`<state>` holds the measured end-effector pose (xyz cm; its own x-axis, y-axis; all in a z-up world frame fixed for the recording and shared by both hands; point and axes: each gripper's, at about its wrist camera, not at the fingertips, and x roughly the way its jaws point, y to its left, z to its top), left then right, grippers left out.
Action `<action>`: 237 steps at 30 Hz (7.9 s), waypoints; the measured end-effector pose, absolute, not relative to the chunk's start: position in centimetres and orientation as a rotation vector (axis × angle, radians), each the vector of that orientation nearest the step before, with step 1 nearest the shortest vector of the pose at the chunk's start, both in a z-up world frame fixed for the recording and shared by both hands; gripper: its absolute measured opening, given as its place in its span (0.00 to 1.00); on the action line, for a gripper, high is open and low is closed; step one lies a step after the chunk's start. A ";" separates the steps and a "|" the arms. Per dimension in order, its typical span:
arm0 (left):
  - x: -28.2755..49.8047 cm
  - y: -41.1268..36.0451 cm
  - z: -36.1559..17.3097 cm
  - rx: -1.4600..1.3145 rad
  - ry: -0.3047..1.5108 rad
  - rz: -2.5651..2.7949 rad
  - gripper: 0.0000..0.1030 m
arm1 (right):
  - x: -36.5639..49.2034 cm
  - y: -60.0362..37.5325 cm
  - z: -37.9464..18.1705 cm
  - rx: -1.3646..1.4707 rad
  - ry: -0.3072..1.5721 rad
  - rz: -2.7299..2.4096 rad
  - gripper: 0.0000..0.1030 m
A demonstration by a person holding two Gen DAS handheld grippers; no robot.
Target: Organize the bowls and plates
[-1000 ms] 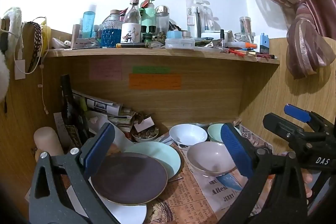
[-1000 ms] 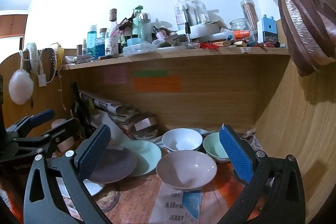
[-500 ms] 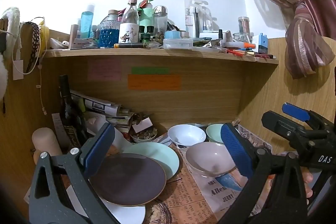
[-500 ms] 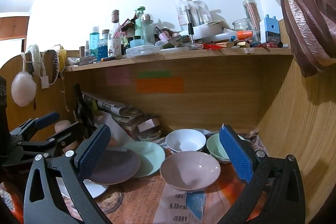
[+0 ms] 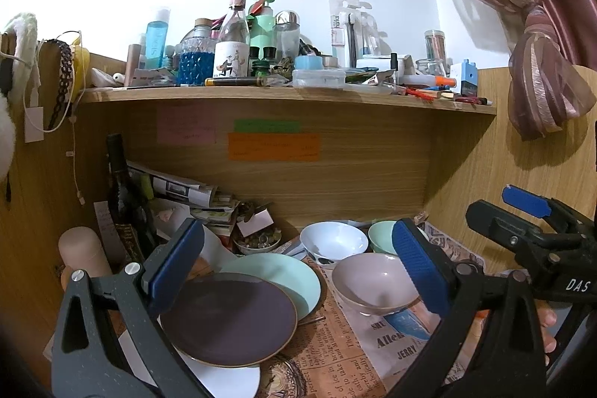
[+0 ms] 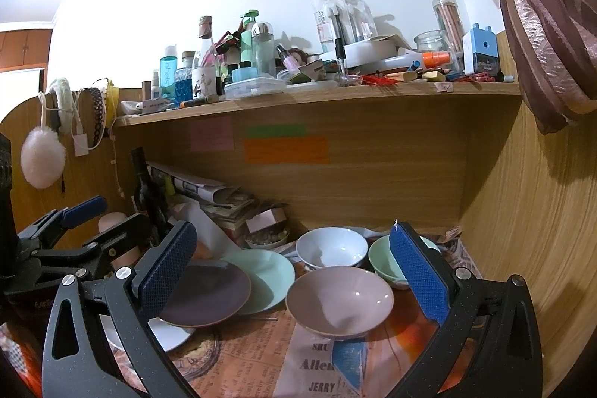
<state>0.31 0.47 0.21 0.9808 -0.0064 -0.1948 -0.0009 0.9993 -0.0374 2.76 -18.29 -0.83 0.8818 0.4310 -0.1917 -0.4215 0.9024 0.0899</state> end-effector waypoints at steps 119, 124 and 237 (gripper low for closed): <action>14.2 18.5 -15.2 -0.189 0.929 0.017 0.26 | 17.0 -3.2 -16.2 0.048 0.893 0.621 0.27; 13.6 18.1 -15.2 -0.186 0.914 0.028 0.26 | 16.7 -3.2 -15.9 0.036 0.882 0.615 0.27; 1.9 3.3 -10.7 -0.049 0.636 0.091 0.71 | 6.0 -17.7 -11.9 0.040 0.583 0.587 0.67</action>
<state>1.93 3.27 -10.68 0.8005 0.0697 -0.5953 -0.0996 0.9949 -0.0175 6.02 -17.66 -11.94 0.6769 0.5329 -0.5078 -0.5108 0.8368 0.1972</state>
